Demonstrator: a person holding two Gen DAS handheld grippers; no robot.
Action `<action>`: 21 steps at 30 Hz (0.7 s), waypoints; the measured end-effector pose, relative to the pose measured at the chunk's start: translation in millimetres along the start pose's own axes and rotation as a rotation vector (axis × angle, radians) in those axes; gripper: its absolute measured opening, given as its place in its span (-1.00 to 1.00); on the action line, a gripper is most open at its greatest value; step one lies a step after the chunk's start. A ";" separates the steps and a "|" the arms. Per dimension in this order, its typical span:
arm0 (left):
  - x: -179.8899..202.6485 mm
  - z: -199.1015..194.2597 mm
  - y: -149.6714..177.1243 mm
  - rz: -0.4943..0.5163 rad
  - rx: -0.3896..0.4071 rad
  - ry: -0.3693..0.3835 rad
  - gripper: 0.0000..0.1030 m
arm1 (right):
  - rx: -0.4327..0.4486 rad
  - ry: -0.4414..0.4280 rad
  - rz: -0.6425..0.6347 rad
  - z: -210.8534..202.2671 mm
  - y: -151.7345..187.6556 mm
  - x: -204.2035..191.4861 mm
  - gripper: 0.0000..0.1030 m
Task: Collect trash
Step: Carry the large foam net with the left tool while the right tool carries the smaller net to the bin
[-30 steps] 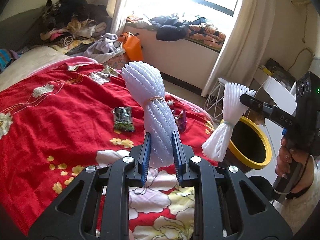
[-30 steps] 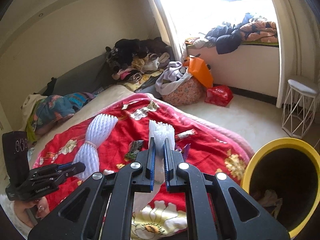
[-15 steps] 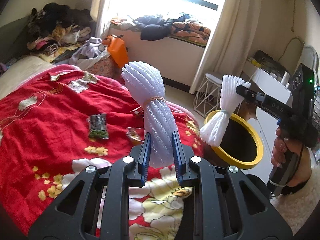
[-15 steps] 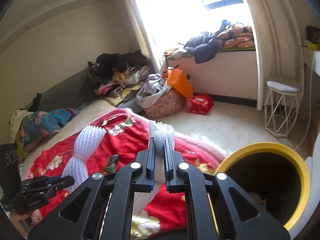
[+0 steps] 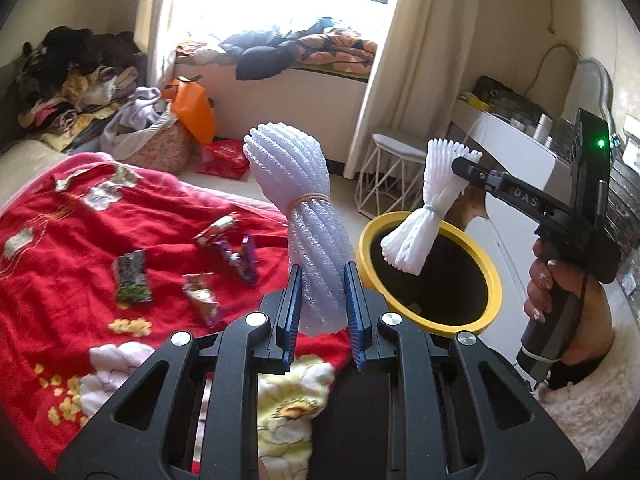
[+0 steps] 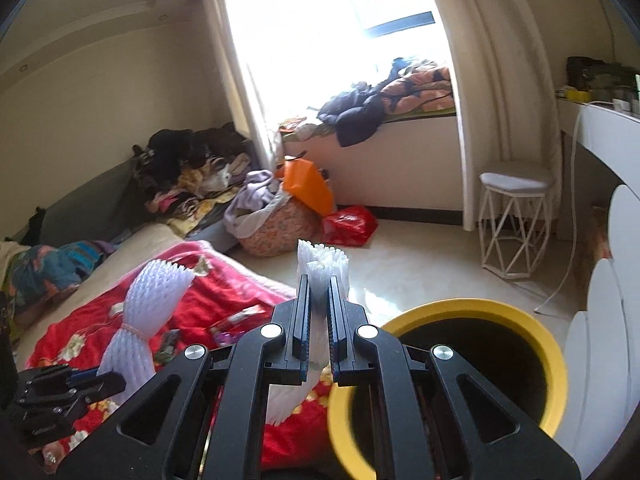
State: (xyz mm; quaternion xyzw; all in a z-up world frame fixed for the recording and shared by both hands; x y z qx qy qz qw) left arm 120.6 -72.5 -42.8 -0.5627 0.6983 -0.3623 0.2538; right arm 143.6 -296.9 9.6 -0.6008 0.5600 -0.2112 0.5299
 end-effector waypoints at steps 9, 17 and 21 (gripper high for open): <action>36.5 15.2 -3.2 0.045 -0.010 0.040 -0.69 | 0.039 0.061 0.060 -15.2 -0.6 42.6 -0.85; 68.2 29.5 -3.6 0.079 -0.023 0.075 -0.69 | 0.048 0.123 0.090 -23.7 3.5 69.2 -0.85; 84.9 40.6 -2.1 0.101 -0.038 0.092 -0.69 | 0.047 0.166 0.098 -25.9 7.4 82.7 -0.85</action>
Point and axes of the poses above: each gripper's, at about its wrist camera, not at the fingertips, and z roughly the way its jaws point, x to its right, y to its underside, the point moved 5 cm from there along z, roughly the way its jaws point, and after that the axes turned 10 degrees about -y, right-handed, at the moved point
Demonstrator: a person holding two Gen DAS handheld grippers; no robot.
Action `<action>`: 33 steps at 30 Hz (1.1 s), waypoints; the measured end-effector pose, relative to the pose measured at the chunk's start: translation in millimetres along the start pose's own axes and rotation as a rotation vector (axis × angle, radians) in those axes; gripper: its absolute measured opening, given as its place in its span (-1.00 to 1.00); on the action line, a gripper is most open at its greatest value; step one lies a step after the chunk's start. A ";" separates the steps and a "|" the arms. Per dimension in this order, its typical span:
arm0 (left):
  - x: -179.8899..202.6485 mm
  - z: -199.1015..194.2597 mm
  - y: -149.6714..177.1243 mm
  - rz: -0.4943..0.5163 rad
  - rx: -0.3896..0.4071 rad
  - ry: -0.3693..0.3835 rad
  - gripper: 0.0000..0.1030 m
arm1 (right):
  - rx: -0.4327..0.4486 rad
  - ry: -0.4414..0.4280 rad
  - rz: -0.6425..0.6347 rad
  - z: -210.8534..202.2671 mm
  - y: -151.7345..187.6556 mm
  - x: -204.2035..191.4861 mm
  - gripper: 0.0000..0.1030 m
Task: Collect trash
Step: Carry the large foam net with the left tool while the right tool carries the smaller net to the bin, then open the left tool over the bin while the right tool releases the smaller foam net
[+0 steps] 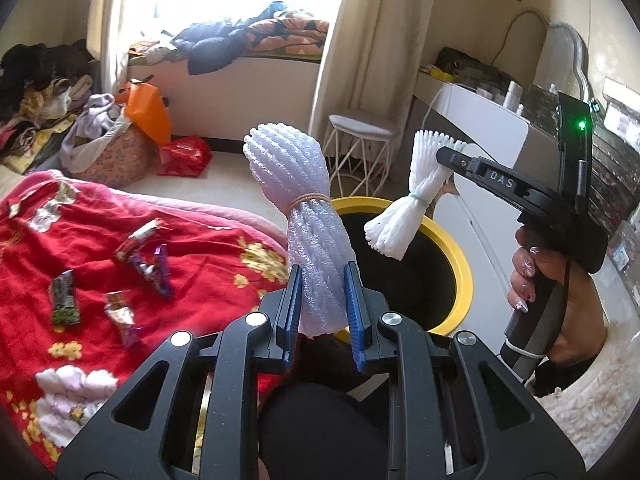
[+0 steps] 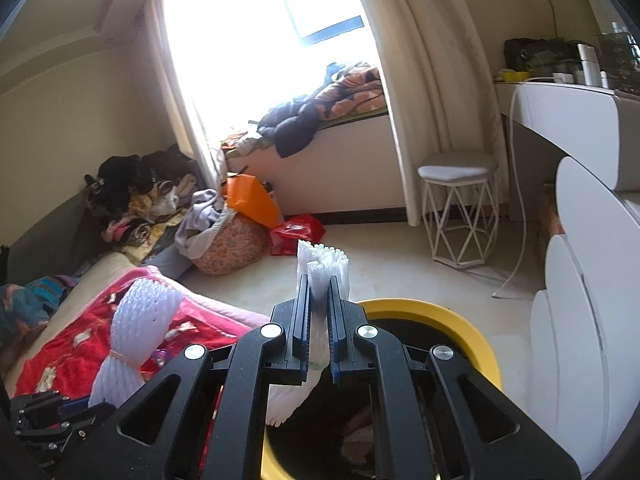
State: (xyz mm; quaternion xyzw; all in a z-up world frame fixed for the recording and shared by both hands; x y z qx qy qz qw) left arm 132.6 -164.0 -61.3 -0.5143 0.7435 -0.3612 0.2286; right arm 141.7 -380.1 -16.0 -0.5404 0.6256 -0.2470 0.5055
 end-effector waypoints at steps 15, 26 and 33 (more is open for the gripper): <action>46.9 64.7 4.4 0.074 -0.077 0.038 -0.68 | -0.071 0.083 0.078 15.4 26.9 56.8 -0.84; 48.4 86.2 9.3 0.040 -0.102 0.072 -0.01 | -0.111 0.080 0.137 24.3 38.1 73.8 -0.19; 34.0 66.6 12.4 0.024 -0.065 0.026 0.60 | -0.082 0.066 0.117 19.4 30.2 61.4 0.02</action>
Point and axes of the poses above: each gripper's, at about its wrist camera, not at the fingertips, and z roughly the way its jaws point, x to its right, y to its underside, the point moved 5 cm from there along z, roughly the way its jaws point, and after that the axes turned 10 degrees about -y, right-handed, at the moved point
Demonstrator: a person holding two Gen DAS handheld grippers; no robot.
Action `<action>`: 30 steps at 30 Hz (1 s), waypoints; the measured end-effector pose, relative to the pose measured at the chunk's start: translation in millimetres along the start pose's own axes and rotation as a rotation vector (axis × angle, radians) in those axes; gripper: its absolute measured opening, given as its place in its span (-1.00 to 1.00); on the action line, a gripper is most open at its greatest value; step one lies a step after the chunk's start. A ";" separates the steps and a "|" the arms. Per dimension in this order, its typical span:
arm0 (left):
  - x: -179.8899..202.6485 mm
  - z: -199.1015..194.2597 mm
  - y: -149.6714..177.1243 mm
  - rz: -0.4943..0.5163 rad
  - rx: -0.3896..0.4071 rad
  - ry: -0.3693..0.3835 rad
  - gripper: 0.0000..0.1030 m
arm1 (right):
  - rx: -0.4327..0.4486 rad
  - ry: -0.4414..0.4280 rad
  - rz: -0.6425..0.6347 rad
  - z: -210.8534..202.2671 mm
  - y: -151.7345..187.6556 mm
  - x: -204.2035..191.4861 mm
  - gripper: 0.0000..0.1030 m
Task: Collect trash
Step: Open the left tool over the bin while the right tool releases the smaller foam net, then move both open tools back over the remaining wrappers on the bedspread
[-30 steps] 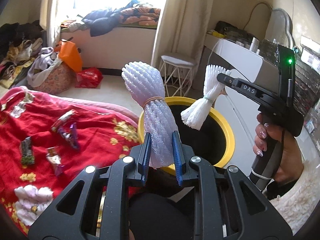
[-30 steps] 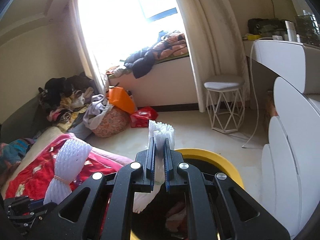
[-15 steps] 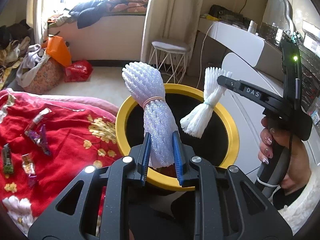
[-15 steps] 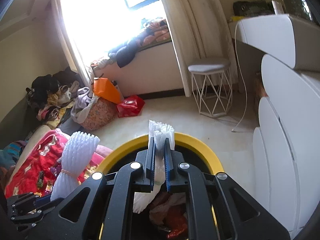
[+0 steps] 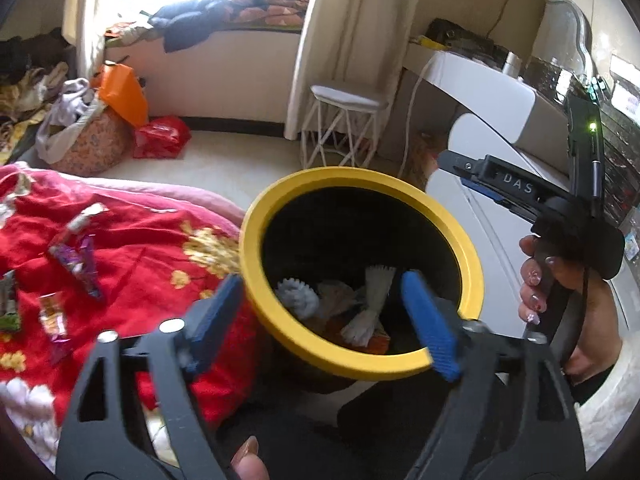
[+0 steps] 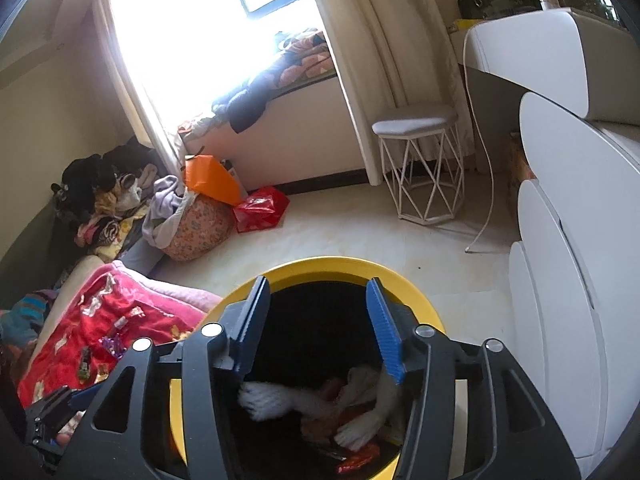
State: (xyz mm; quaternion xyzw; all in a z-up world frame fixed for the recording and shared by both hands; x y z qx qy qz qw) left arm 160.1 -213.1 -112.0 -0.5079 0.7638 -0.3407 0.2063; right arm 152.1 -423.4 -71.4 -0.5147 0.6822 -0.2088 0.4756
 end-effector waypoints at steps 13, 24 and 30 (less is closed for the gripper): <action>-56.4 -45.6 5.1 -0.096 0.068 -0.143 0.79 | -0.001 -0.117 -0.105 -4.2 -3.3 -68.5 0.29; -98.6 -76.4 10.0 -0.157 0.117 -0.199 0.79 | -0.035 -0.210 -0.206 -3.4 6.1 -132.6 0.35; -131.6 -91.9 11.4 -0.206 0.140 -0.258 0.79 | -0.065 -0.259 -0.249 2.2 15.6 -166.6 0.35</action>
Point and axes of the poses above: each gripper's, at about its wrist camera, not at the fingertips, and z roughly the way its jaws point, x to its right, y to its underside, the point moved 5 cm from there along z, roughly the way its jaws point, and after that the axes turned 10 degrees about -y, right-handed, at the moved point
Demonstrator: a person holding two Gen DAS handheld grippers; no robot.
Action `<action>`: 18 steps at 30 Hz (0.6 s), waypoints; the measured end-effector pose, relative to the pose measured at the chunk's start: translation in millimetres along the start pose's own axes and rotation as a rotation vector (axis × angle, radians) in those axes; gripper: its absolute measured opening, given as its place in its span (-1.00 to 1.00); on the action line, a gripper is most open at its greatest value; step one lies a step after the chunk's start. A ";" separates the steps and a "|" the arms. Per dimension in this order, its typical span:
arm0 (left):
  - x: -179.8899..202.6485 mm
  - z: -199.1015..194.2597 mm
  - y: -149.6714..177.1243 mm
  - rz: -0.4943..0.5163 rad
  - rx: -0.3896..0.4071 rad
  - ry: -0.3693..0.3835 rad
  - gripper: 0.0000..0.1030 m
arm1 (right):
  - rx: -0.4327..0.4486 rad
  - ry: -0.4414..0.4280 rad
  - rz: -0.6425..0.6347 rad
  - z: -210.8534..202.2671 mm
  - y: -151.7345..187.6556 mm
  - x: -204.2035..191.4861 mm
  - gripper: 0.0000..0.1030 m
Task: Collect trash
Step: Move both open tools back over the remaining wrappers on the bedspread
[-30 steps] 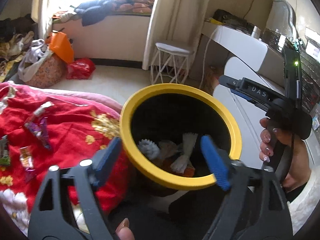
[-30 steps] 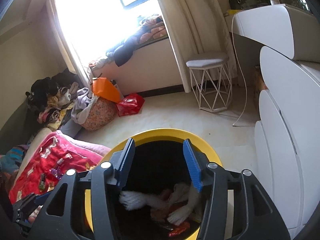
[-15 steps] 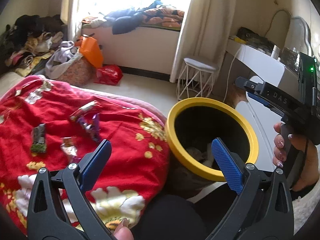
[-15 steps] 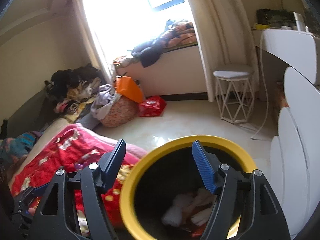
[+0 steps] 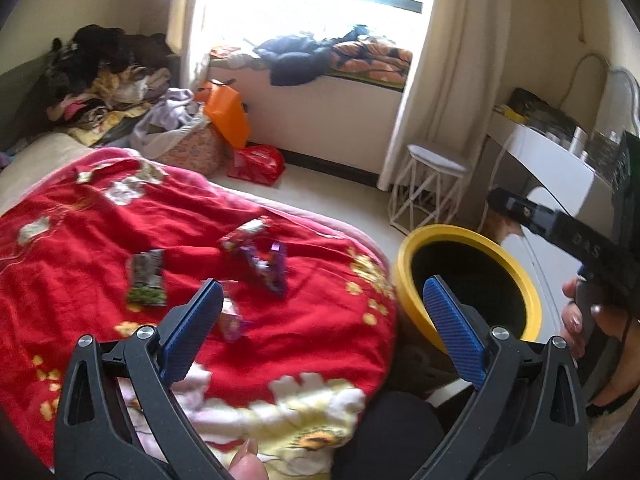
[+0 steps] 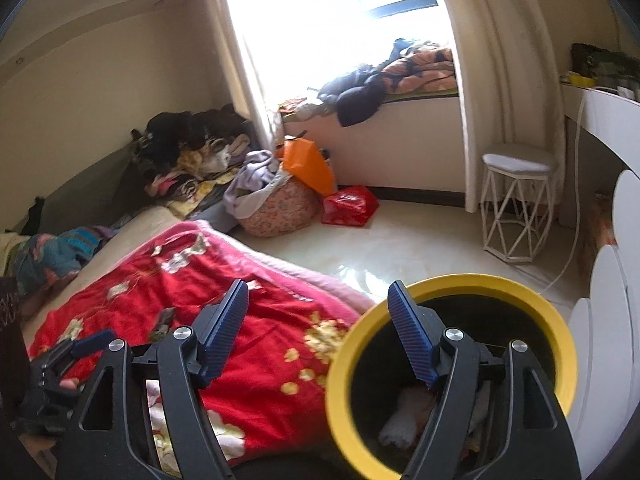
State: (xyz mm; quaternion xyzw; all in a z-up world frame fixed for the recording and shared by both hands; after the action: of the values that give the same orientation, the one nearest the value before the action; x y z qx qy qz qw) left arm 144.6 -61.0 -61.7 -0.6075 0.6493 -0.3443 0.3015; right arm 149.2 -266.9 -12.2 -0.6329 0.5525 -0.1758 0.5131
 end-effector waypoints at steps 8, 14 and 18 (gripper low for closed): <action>-43.6 1.0 1.6 -0.053 -0.002 -0.061 0.79 | -0.054 -0.064 -0.059 24.9 5.5 -42.9 0.37; -71.9 4.7 10.9 -0.084 -0.020 -0.095 0.79 | -0.105 -0.093 -0.091 45.4 11.7 -66.2 0.37; -91.1 11.5 23.3 -0.112 -0.059 -0.114 0.79 | -0.135 -0.108 -0.116 62.6 14.5 -77.4 0.37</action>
State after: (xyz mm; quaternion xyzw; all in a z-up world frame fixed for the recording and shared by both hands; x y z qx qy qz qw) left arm 147.6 29.4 -89.8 -0.6701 0.6059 -0.3060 0.3002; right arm 165.7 -168.4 -23.5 -0.7057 0.4970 -0.1333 0.4870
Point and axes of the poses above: each gripper's, at about its wrist camera, not at the fingertips, and z roughly the way its jaws point, x to its right, y to its underside, the point moved 5 cm from there along z, roughly the way its jaws point, and after that the axes turned 10 degrees about -y, right-handed, at the moved point
